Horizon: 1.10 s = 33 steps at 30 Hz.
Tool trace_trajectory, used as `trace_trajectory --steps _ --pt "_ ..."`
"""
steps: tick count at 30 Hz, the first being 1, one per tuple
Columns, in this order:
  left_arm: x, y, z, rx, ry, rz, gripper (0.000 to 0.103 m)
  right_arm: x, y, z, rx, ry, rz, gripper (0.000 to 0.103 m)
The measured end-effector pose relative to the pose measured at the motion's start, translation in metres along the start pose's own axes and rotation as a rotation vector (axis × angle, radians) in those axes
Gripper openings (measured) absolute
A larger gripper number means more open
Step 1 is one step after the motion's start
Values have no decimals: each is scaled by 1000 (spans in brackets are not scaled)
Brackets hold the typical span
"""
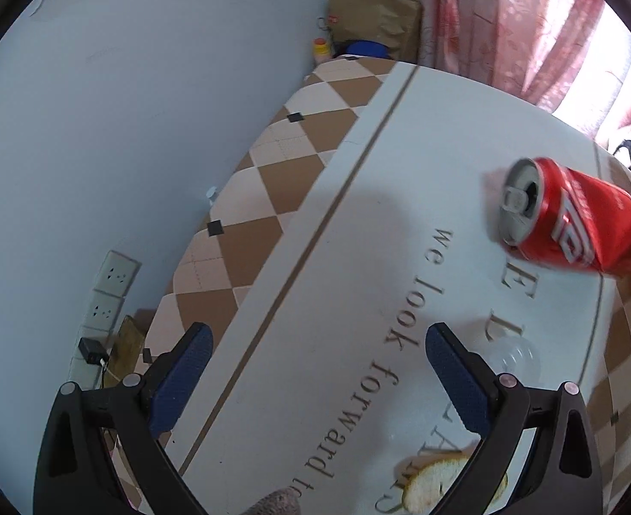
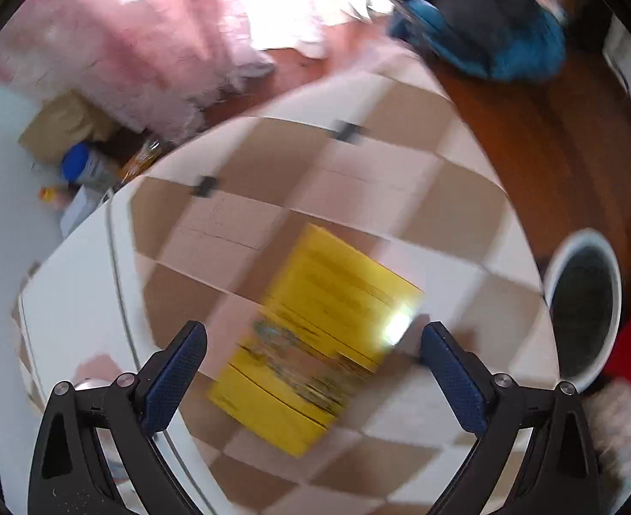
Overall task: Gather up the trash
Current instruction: 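Grasp the yellow cigarette box with the right tool while the left tool grasps the yellow peel, then carry both items over the bin and open both tools to drop them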
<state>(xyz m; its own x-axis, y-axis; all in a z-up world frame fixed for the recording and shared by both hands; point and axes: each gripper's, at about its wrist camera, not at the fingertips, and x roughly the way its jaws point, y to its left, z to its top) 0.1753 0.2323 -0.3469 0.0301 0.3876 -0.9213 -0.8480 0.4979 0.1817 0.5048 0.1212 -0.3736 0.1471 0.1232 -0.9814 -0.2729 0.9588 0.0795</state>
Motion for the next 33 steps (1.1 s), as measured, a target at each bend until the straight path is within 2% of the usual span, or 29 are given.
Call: trace_trajectory --steps 1,2,3,4,7,10,14,16,19,20,22,23,24,26,29,33 --pt "-3 -1 -1 10 3 -17 102 1 7 -2 -40 -6 -36 94" --pt "-7 0 -7 23 5 -44 102 0 15 -5 -94 -20 -74 82" --pt "-9 0 -10 32 3 -62 102 -3 19 -8 -133 -44 -70 75" --pt "-14 0 -16 46 2 -86 101 -4 22 -13 -173 -48 -65 73" --pt "-25 -2 -36 89 17 -152 101 -9 17 -32 -253 -33 -48 71" --pt "-29 -5 -58 80 81 -249 101 -24 -9 -68 -307 -39 -14 70" --pt "-18 -19 -71 39 163 -321 100 -52 -47 -143 -382 -82 32 70" --pt "-15 -24 -71 22 176 -342 100 -62 -66 -177 -402 -94 38 70" --pt "-9 -30 -67 3 171 -334 99 -68 -83 -209 -358 -107 55 70" --pt "-7 -31 -66 -3 167 -328 86 -70 -88 -215 -339 -116 60 70" --pt "-3 -32 -64 -15 172 -323 67 -70 -91 -219 -323 -120 59 70" --pt "-2 -32 -64 -24 170 -346 52 -71 -91 -220 -316 -121 60 70" --pt "-3 -32 -63 -30 160 -360 47 -71 -92 -222 -312 -121 64 70" --pt "-12 -35 -62 -4 120 -341 32 -70 -91 -223 -313 -114 68 70" --pt "-19 -39 -61 38 89 -318 19 -72 -85 -224 -325 -119 73 69" --pt "-33 -42 -70 98 37 -277 17 -76 -75 -227 -348 -125 81 69"
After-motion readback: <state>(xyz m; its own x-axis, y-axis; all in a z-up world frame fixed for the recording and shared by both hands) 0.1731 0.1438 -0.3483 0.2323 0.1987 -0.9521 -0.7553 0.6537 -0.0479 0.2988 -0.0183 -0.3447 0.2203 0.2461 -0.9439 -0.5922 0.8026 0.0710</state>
